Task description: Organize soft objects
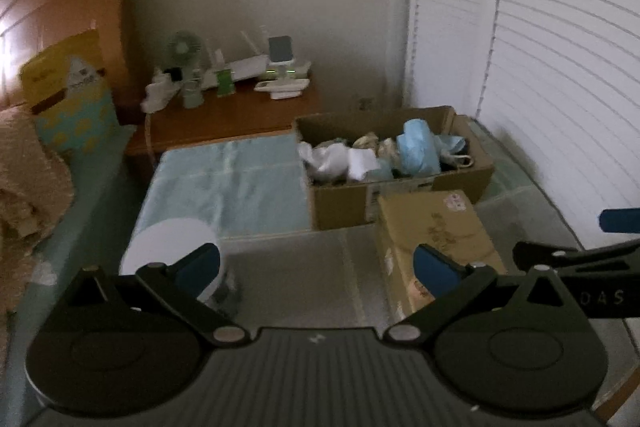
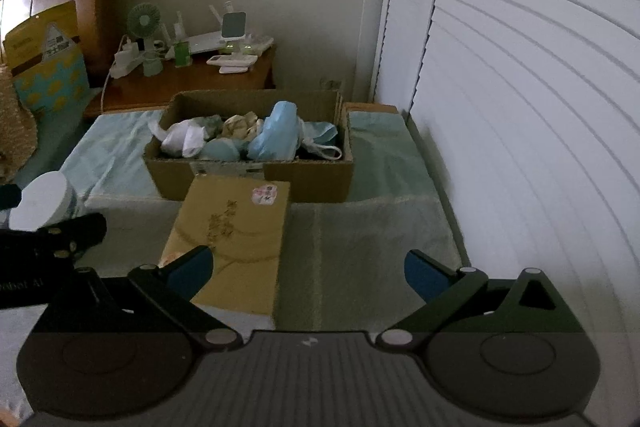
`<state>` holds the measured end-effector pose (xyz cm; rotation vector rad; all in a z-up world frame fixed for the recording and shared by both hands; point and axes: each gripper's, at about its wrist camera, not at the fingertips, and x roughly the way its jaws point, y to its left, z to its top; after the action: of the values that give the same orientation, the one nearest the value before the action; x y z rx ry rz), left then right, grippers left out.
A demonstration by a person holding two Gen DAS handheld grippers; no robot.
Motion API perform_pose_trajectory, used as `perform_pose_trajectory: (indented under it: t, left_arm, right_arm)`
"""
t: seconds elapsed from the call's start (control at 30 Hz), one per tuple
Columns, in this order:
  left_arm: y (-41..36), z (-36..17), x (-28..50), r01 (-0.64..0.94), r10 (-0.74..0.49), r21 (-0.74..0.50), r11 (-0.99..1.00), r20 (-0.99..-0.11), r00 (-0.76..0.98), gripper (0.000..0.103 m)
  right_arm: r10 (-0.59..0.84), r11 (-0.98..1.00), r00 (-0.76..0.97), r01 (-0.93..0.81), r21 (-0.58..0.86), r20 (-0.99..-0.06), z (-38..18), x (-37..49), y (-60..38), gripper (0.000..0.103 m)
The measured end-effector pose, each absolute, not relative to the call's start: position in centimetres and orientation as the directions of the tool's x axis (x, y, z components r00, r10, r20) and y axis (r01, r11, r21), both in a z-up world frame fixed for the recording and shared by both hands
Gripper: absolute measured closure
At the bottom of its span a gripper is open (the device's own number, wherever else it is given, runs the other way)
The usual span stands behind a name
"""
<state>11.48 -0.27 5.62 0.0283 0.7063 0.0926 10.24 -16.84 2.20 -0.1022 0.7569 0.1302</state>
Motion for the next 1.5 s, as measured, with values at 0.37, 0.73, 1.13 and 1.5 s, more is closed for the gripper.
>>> perform_pose_trajectory:
  t: [0.37, 0.73, 1.13, 1.5]
  left_arm:
    - [-0.6, 6.7, 10.1, -0.109, 0.124, 0.063, 0.992, -0.642, 0.757, 0.001]
    - [-0.5, 6.7, 10.1, -0.124, 0.14, 0.07, 0.99, -0.645, 0.751, 0.001]
    - [-0.5, 6.6, 10.1, -0.125, 0.142, 0.072, 0.989, -0.65, 0.746, 0.001]
    - [-0.7, 6.9, 10.4, -0.122, 0.138, 0.07, 0.99, -0.644, 0.753, 0.001]
  right_arm:
    - [0.086, 0.99, 0.73, -0.141, -0.026, -0.678, 3.2, 9.0, -17.2, 0.0]
    - [0.09, 0.989, 0.728, -0.148, -0.027, -0.68, 3.2, 9.0, -17.1, 0.0]
    - [0.094, 0.988, 0.731, -0.153, -0.029, -0.676, 3.2, 8.9, -17.0, 0.0]
    - [0.093, 0.988, 0.738, -0.154, -0.032, -0.669, 3.7, 9.0, -17.0, 0.0]
